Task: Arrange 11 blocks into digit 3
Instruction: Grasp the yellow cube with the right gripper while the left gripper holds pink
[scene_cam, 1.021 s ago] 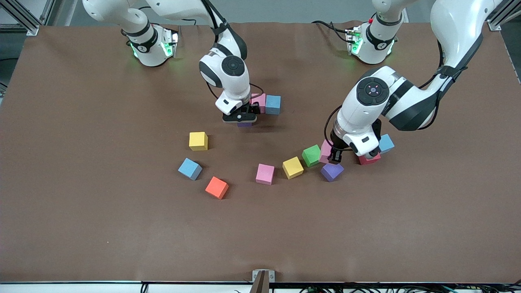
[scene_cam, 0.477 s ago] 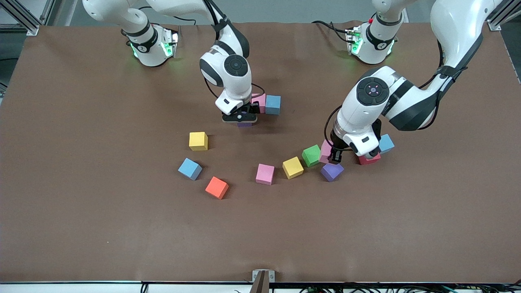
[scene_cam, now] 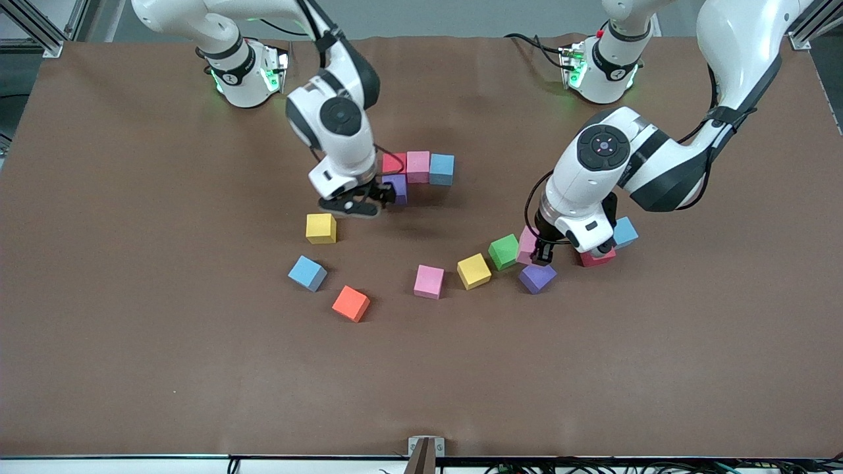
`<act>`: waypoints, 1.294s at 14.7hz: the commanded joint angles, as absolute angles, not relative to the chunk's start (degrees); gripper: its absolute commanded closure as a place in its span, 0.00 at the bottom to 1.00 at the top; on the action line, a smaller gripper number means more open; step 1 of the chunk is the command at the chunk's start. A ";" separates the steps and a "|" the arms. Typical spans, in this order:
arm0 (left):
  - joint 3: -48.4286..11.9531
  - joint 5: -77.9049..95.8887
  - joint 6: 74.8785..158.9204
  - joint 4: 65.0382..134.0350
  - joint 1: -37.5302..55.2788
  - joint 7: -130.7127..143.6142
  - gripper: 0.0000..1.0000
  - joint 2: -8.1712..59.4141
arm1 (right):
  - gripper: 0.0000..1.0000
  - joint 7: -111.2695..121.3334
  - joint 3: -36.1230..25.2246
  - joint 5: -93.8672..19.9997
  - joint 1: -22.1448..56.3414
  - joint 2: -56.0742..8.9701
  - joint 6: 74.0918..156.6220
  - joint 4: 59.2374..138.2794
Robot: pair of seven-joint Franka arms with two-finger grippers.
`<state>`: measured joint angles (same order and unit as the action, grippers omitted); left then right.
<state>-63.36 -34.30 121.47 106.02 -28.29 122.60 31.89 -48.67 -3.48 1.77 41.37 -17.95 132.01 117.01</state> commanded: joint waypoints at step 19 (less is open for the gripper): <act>-63.37 -33.22 120.15 104.85 -27.95 121.99 0.60 32.34 | 0.02 -34.89 -2.20 3.43 30.41 -17.31 147.92 130.43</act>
<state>-63.36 -34.30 121.47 105.94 -28.28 122.60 31.89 -35.03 -2.90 2.75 31.15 -18.27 145.98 128.21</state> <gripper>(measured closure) 0.454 0.009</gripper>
